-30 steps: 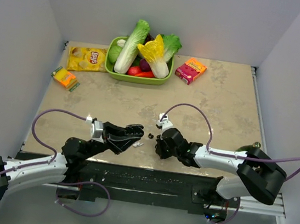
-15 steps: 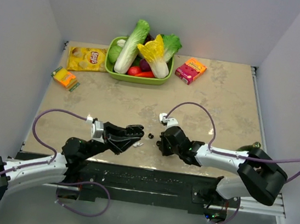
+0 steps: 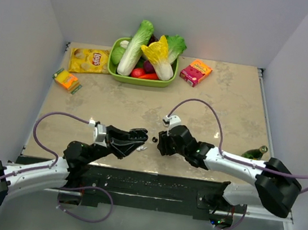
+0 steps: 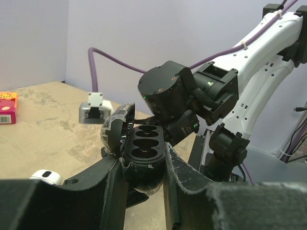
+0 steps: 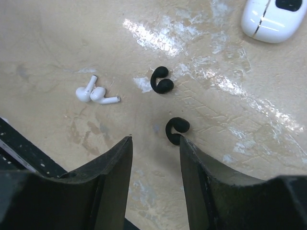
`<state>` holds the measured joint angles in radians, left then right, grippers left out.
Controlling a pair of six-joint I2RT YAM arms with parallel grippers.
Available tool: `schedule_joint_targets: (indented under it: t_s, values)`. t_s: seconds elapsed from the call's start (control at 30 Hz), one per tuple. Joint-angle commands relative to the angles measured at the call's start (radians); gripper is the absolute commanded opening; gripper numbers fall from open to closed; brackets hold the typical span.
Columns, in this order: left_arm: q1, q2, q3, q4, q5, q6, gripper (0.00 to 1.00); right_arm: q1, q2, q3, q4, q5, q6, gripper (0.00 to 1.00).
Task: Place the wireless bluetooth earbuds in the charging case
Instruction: Pick up the earbud from the center of the board.
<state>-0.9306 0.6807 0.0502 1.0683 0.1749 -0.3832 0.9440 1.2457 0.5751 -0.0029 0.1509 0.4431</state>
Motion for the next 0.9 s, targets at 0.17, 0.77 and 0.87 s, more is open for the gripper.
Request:
schedule_joint_targets:
  t_s: [0.17,0.77,0.87]
  values:
    - [-0.005,0.003,-0.23,0.062,0.011,-0.002,0.0,0.006,0.106,0.071,0.026,-0.062,-0.069,0.44]
    - [-0.005,0.011,-0.24,0.07,0.009,-0.002,0.0,0.004,0.189,0.077,0.058,-0.06,-0.053,0.43]
    - [-0.005,0.008,-0.242,0.068,0.008,-0.002,0.0,0.003,0.19,0.074,0.049,-0.036,-0.044,0.43]
